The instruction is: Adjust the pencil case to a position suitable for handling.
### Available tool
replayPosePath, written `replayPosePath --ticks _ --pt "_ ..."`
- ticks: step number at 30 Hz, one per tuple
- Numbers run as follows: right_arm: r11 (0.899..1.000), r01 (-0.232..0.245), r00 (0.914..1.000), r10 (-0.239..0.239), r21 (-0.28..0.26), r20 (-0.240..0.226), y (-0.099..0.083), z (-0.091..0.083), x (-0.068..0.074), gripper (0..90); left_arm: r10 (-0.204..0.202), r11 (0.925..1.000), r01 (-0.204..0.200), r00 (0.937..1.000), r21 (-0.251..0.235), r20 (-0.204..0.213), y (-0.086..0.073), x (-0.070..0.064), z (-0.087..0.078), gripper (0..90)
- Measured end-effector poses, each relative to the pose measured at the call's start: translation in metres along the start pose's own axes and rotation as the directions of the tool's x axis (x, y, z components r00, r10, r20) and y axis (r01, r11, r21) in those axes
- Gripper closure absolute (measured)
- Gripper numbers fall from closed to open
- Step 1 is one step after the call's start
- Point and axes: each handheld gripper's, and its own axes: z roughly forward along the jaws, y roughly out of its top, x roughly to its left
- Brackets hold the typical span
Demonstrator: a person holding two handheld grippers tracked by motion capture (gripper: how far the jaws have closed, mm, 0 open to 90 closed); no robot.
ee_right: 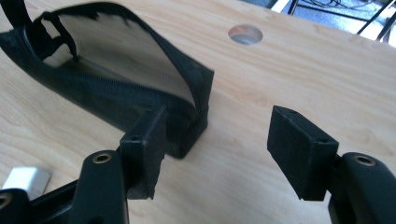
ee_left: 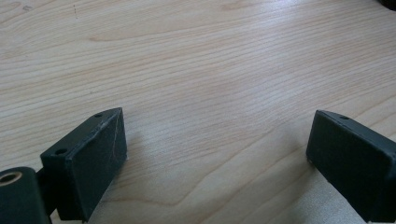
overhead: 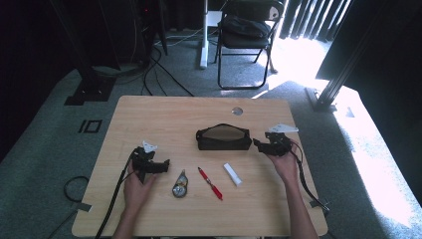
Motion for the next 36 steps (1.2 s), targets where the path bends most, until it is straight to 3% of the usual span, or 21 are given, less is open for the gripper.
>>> replayPosePath --ticks 7,11,19,24,30,33,36 --pt "0.999 -0.027 0.9996 0.027 -0.019 -0.006 0.019 0.014 -0.004 37.0 -0.002 1.0 0.002 1.0 -0.001 0.0 0.0 0.0 0.0 5.4" --pt "1.0 -0.015 0.9999 0.015 -0.009 -0.007 0.025 0.023 -0.003 37.0 -0.001 1.0 0.001 1.0 -0.001 0.0 0.0 0.0 0.0 5.4" --pt "0.998 -0.007 0.9997 0.009 0.069 -0.024 0.024 0.052 0.0 37.0 -0.002 1.0 0.002 1.0 0.0 0.001 0.0 0.0 0.0 5.5" --pt "0.998 0.008 0.9978 -0.004 0.069 -0.067 0.016 0.047 0.007 36.9 -0.002 1.0 0.002 1.0 -0.001 0.0 0.0 0.0 0.0 5.5" --pt "0.996 0.061 0.9926 -0.053 0.069 -0.109 0.008 0.038 0.021 38.3 0.0 1.0 0.0 1.0 0.0 0.0 0.0 0.0 0.0 5.5" --pt "0.993 0.1 0.9839 -0.09 0.064 -0.155 0.002 0.031 0.033 45.4 0.0 1.0 0.0 1.0 0.0 0.0 0.0 0.0 0.0 5.5" --pt "0.989 0.132 0.977 -0.119 0.062 -0.177 -0.001 0.027 0.041 46.0 0.0 1.0 0.0 1.0 0.0 0.0 0.0 0.0 0.0 5.4"
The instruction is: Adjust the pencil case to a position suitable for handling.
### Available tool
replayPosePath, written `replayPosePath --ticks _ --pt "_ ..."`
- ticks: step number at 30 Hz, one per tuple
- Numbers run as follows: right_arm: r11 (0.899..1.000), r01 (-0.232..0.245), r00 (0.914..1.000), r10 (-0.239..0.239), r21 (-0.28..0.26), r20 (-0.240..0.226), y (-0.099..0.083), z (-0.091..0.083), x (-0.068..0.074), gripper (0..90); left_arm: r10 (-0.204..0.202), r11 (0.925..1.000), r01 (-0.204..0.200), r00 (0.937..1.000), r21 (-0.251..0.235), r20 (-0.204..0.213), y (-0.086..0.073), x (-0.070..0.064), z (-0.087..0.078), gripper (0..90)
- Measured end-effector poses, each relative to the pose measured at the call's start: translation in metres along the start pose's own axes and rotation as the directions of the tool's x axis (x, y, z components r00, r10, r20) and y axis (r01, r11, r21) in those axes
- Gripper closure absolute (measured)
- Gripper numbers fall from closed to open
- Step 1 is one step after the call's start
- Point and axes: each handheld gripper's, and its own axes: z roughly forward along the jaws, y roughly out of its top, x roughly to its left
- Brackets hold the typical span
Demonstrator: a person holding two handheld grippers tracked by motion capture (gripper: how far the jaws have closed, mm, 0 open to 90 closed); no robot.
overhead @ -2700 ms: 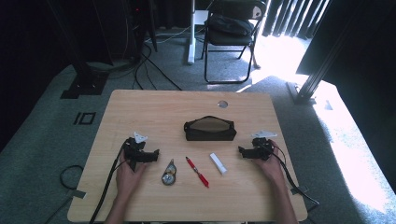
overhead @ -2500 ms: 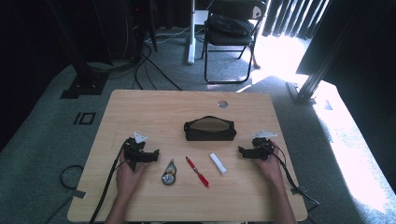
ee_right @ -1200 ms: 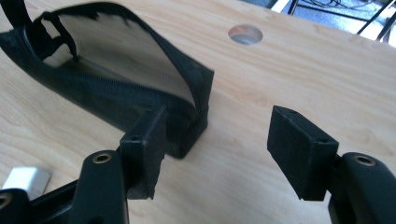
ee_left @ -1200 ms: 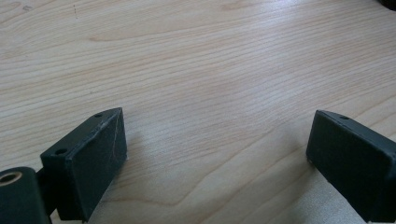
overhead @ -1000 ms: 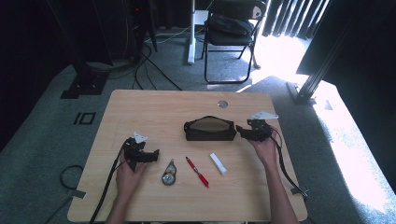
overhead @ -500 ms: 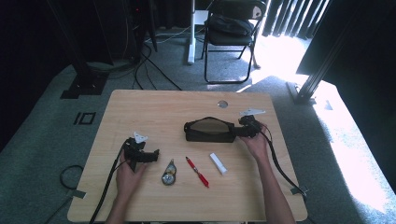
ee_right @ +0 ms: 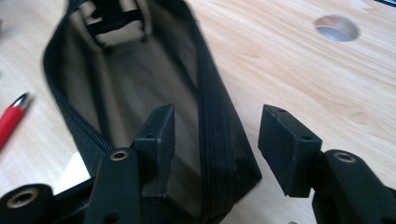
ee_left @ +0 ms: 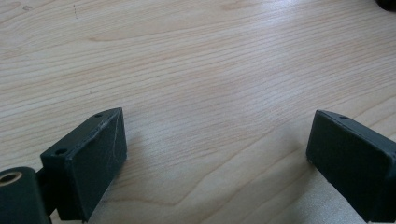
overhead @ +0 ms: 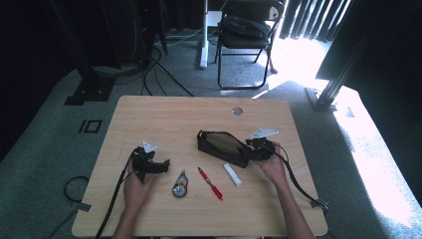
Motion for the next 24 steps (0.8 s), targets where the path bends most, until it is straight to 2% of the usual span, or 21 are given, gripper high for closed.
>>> replayPosePath --ticks 4,5,9,11,14,15,17,18,20,21,24 --pt "1.0 0.022 0.9996 -0.022 -0.007 -0.014 -0.001 -0.004 0.008 48.5 0.0 1.0 0.0 1.0 0.0 0.0 0.0 0.0 0.0 5.5" --pt "0.999 0.041 0.9989 -0.041 -0.011 -0.02 -0.001 -0.005 0.011 50.6 0.0 1.0 0.0 1.0 0.0 0.0 0.0 0.0 0.0 5.5" --pt "0.998 0.068 0.9966 -0.067 0.003 -0.046 -0.001 -0.005 0.013 59.0 0.0 1.0 0.0 1.0 0.0 0.0 0.0 0.0 0.0 5.5" --pt "0.996 0.084 0.9951 -0.084 0.009 -0.054 0.0 -0.003 0.015 60.4 0.0 1.0 0.0 1.0 0.0 0.0 0.0 0.0 0.0 5.4" --pt "0.997 0.081 0.9958 -0.081 0.007 -0.042 0.0 -0.003 0.016 51.3 0.0 1.0 0.0 1.0 0.0 0.0 0.0 0.0 0.0 5.5" --pt "0.997 0.081 0.9958 -0.081 0.007 -0.042 0.0 -0.003 0.016 51.3 0.0 1.0 0.0 1.0 0.0 0.0 0.0 0.0 0.0 5.5" --pt "0.998 0.068 0.9971 -0.069 -0.018 -0.031 0.002 -0.007 0.016 46.5 0.0 1.0 0.0 1.0 0.0 0.0 0.0 0.0 0.0 5.5" --pt "0.997 0.055 0.9983 -0.056 -0.054 -0.013 0.004 -0.013 0.017 41.2 0.0 1.0 0.0 1.0 0.0 0.0 0.0 0.0 0.0 5.4" --pt "0.996 0.043 0.9989 -0.045 -0.072 -0.014 0.005 -0.018 0.017 40.4 0.0 1.0 0.0 1.0 0.0 0.0 0.0 0.0 0.0 5.5" --pt "0.995 0.021 0.9995 -0.023 -0.095 -0.019 0.006 -0.026 0.018 39.5 0.0 1.0 0.0 1.0 0.0 0.0 0.0 0.0 0.0 5.4" --pt "0.994 0.027 0.9995 -0.028 -0.108 -0.015 0.006 -0.034 0.022 39.2 0.0 1.0 0.0 1.0 0.0 0.0 0.0 0.0 0.0 5.4"
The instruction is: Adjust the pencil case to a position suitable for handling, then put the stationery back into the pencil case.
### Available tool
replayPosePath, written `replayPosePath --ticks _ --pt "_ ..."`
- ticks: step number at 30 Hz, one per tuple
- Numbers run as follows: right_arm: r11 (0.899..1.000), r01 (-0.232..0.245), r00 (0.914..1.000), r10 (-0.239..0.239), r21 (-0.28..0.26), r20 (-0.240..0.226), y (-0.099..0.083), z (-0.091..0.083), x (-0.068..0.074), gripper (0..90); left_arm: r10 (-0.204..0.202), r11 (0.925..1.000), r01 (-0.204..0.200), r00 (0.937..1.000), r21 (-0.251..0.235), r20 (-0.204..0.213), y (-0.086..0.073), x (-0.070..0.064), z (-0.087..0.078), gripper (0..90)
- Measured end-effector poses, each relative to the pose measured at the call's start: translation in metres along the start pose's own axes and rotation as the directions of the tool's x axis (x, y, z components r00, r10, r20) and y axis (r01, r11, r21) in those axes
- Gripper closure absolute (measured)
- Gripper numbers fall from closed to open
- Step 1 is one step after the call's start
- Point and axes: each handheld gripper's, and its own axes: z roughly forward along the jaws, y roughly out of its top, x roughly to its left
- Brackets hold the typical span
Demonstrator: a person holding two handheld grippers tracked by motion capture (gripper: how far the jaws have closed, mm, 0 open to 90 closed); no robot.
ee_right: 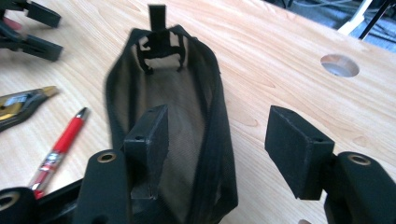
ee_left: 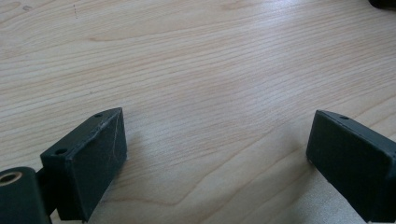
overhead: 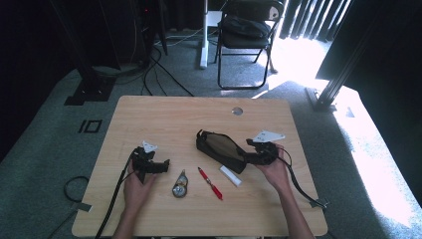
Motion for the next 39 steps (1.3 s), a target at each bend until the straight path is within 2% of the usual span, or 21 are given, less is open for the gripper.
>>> replayPosePath --ticks 7,12,16,31,37,39 --pt "0.999 0.047 0.9989 -0.047 -0.025 -0.001 0.001 -0.02 0.025 42.0 0.0 1.0 0.0 1.0 0.0 0.0 0.0 0.0 0.0 5.4" --pt "0.996 0.085 0.9962 -0.086 -0.025 -0.013 0.002 -0.023 0.044 42.0 0.0 1.0 0.0 1.0 0.0 0.0 0.0 0.0 0.0 5.4" --pt "0.995 0.098 0.995 -0.099 -0.018 -0.016 0.002 -0.024 0.054 41.9 0.0 1.0 0.0 1.0 0.0 0.0 0.0 0.0 0.0 5.4" --pt "0.994 0.11 0.9932 -0.111 -0.021 -0.036 -0.005 -0.027 0.07 42.6 0.0 1.0 0.0 1.0 0.0 0.0 0.0 0.0 0.0 5.5" --pt "0.992 0.127 0.9908 -0.128 -0.026 -0.044 -0.01 -0.027 0.079 48.6 0.0 1.0 0.0 1.0 0.0 0.0 0.0 0.0 0.0 5.4" --pt "0.991 0.129 0.9907 -0.13 -0.022 -0.041 -0.012 -0.026 0.082 53.1 0.0 1.0 0.0 1.0 0.0 0.0 0.0 0.0 0.0 5.5"
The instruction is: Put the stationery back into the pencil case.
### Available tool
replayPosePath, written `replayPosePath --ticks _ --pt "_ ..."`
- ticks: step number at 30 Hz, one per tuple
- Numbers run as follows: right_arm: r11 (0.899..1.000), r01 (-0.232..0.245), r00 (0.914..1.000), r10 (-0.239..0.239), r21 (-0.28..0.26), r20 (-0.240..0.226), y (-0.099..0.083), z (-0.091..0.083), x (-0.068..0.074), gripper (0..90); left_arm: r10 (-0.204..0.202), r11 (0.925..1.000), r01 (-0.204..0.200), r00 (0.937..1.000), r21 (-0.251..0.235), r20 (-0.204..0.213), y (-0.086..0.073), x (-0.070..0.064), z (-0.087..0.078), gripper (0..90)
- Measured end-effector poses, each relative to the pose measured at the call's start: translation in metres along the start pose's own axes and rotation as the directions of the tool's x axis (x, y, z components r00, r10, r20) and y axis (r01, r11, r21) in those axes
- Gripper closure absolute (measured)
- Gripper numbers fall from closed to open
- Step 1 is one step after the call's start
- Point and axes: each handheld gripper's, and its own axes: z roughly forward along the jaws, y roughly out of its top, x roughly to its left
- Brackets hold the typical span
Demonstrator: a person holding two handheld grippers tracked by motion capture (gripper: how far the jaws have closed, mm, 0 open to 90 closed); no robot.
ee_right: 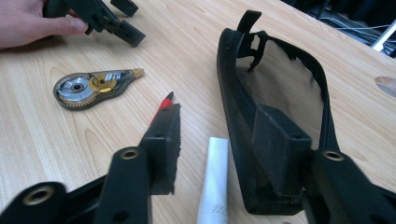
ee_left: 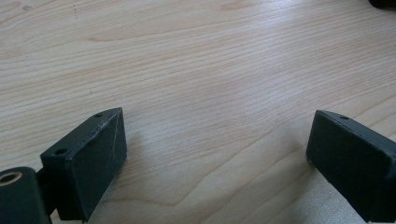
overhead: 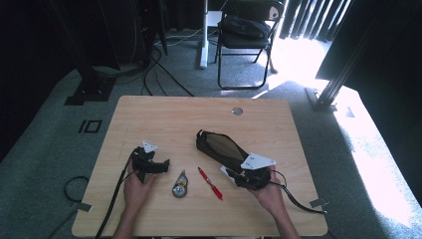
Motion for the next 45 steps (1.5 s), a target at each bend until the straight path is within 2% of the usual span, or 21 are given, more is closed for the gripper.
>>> replayPosePath --ticks 9,13,20,22,29,31,34,35,37,41,45 --pt "0.999 0.012 0.9999 -0.012 0.047 0.004 -0.011 0.009 0.008 60.7 0.0 1.0 0.0 1.0 0.0 0.0 0.0 0.0 0.0 5.5" --pt "0.998 0.01 0.9999 -0.01 0.062 0.002 -0.015 0.015 0.01 60.8 0.0 1.0 0.0 1.0 0.0 0.0 0.0 0.0 0.0 5.5" --pt "0.994 -0.017 0.9997 0.014 0.112 0.02 -0.024 0.03 0.008 59.1 0.0 1.0 0.0 1.0 0.0 0.0 0.0 0.0 0.0 5.5" --pt "0.991 -0.01 0.9998 0.008 0.133 0.02 -0.027 0.037 0.01 59.3 0.001 1.0 -0.001 1.0 0.0 0.0 0.0 0.0 0.0 5.4" --pt "0.984 0.004 0.9981 -0.015 0.179 0.06 -0.033 0.049 0.012 60.5 0.0 1.0 0.0 1.0 0.0 0.0 0.0 0.0 0.0 5.4" --pt "0.984 0.012 0.9969 -0.025 0.178 0.074 -0.035 0.051 0.012 60.3 0.0 1.0 0.0 1.0 0.0 0.0 0.0 0.0 0.0 5.4" --pt "0.985 0.001 0.9971 -0.014 0.175 0.075 -0.034 0.053 0.011 60.3 0.0 1.0 0.0 1.0 0.0 0.0 0.0 0.0 0.0 5.4" --pt "0.983 -0.003 0.9957 -0.013 0.182 0.092 -0.035 0.054 0.01 60.3 0.0 1.0 0.0 1.0 0.0 0.0 0.0 0.0 0.0 5.4" --pt "0.983 0.0 0.9953 -0.018 0.184 0.095 -0.035 0.055 0.01 60.3 0.0 1.0 0.0 1.0 0.0 0.0 0.0 0.0 0.0 5.4" --pt "0.978 -0.007 0.9968 -0.01 0.211 0.079 -0.039 0.062 0.008 63.3 0.0 1.0 0.0 1.0 0.0 0.0 0.0 0.0 0.0 5.4" --pt "0.976 -0.02 0.9981 0.007 0.216 0.062 -0.039 0.066 0.007 66.8 0.0 1.0 0.0 1.0 0.0 0.0 0.0 0.0 0.0 5.5"
